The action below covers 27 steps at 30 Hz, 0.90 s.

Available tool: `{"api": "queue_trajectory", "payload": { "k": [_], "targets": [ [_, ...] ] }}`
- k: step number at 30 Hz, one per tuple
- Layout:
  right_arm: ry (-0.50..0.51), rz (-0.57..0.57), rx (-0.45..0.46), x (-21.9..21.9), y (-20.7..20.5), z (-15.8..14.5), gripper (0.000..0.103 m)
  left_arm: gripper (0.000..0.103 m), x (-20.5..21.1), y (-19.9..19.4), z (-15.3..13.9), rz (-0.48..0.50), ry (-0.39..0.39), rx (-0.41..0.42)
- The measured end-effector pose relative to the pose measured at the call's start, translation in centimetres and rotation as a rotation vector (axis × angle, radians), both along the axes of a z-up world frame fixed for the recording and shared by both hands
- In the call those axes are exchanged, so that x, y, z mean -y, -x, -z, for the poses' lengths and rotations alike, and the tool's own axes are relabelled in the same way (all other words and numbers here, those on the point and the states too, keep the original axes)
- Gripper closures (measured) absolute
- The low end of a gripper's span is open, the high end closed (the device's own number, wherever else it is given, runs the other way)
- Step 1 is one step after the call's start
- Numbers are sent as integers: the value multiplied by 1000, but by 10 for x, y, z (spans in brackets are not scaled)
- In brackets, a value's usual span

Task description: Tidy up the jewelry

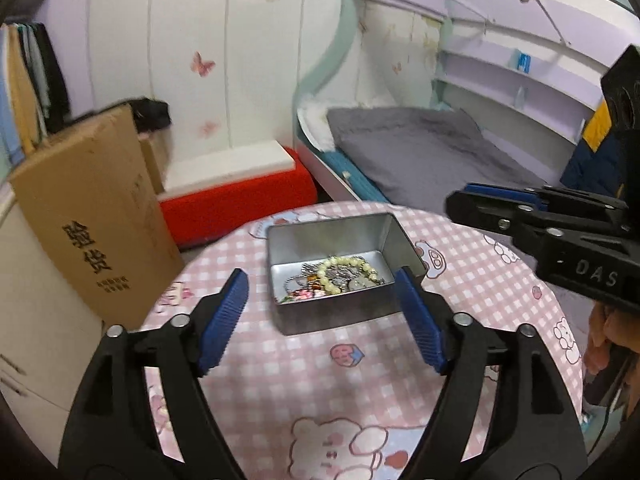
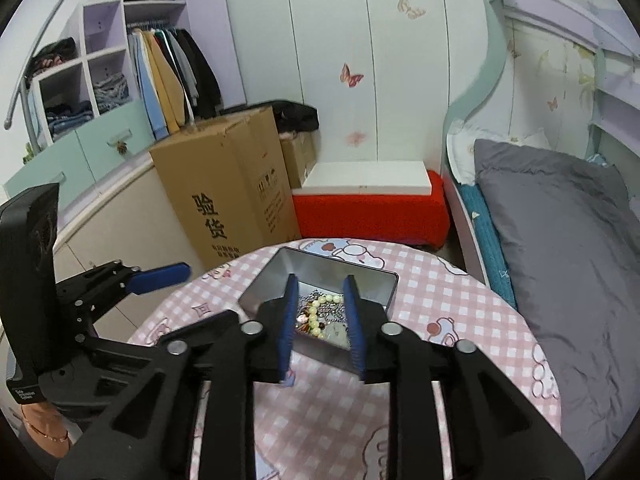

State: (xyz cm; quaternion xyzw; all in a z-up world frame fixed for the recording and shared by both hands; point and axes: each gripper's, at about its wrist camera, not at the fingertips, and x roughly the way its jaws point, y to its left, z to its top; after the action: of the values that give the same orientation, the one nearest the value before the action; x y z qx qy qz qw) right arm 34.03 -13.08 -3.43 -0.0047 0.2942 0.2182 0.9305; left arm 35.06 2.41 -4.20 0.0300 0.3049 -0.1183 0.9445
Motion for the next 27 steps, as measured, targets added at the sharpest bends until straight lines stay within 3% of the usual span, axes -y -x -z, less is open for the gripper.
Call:
{"api": "queue_trajectory", "payload": {
  "k": [4, 16, 27],
  "targets": [
    [-11, 19, 53, 7, 33, -14, 56, 19, -2, 42, -15, -36, -4, 69],
    [-3, 84, 268, 11, 172, -38, 19, 11, -2, 175, -48, -86, -42, 268],
    [-5, 191, 452, 11, 283, -32, 10, 7, 4, 291, -67, -150, -36, 451]
  ]
}}
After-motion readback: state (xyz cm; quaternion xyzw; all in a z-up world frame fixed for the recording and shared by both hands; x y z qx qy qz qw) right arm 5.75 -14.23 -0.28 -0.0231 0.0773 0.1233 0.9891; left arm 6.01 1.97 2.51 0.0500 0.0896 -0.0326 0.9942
